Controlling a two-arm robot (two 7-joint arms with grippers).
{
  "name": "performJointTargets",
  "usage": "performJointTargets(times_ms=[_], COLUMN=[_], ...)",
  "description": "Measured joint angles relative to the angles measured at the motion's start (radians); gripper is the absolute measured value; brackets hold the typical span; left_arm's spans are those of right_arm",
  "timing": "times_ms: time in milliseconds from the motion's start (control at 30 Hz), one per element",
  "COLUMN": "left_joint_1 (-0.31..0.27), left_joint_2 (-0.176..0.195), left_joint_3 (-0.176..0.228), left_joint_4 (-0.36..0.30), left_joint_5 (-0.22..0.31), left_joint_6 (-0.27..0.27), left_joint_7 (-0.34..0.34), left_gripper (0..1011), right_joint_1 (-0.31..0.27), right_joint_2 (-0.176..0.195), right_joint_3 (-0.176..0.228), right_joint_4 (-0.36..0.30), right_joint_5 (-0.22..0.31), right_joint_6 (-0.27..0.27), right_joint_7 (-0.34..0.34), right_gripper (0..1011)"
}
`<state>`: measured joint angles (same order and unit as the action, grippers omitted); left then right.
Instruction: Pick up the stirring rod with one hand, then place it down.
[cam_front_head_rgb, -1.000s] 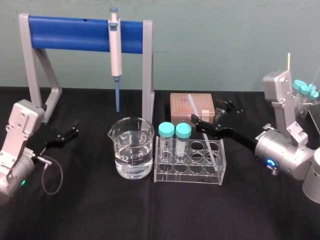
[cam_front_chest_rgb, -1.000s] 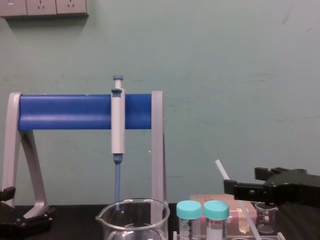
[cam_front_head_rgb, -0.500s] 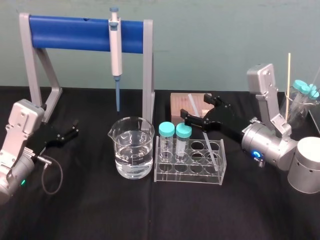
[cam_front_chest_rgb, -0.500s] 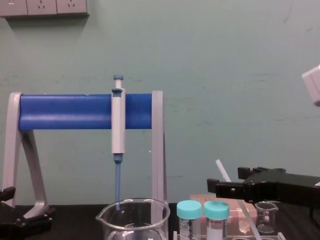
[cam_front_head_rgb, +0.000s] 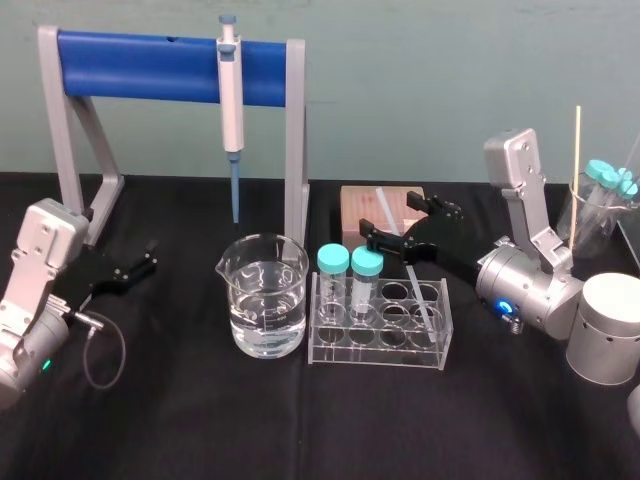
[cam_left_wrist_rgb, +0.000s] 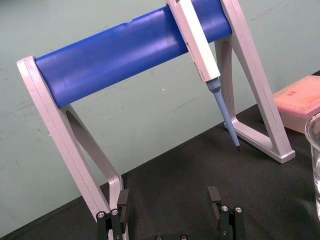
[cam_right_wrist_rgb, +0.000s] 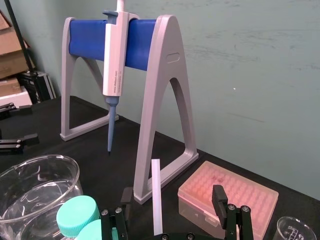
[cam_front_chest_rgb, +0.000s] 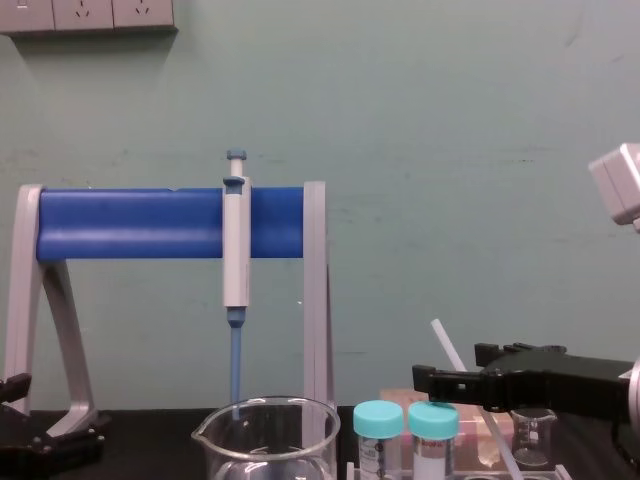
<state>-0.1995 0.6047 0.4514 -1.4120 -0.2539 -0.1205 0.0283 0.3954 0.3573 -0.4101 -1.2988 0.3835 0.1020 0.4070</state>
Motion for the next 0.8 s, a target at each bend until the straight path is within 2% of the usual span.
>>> performJointTargets(times_ms=[467, 800], left_joint_1=[0.0, 0.0], left_joint_2=[0.0, 0.0], left_joint_3=[0.0, 0.0], left_joint_4=[0.0, 0.0], left_joint_5=[0.0, 0.0], left_joint_6=[0.0, 0.0], left_joint_7=[0.0, 0.0], left_gripper=[1000, 1000], right_joint_1=[-0.001, -0.001], right_joint_2=[-0.003, -0.002], right_joint_3=[0.003, 0.003], right_joint_4=[0.0, 0.0], right_joint_5=[-0.005, -0.004], right_joint_6=[-0.004, -0.004], right_joint_7=[0.001, 0.001], right_gripper=[995, 761])
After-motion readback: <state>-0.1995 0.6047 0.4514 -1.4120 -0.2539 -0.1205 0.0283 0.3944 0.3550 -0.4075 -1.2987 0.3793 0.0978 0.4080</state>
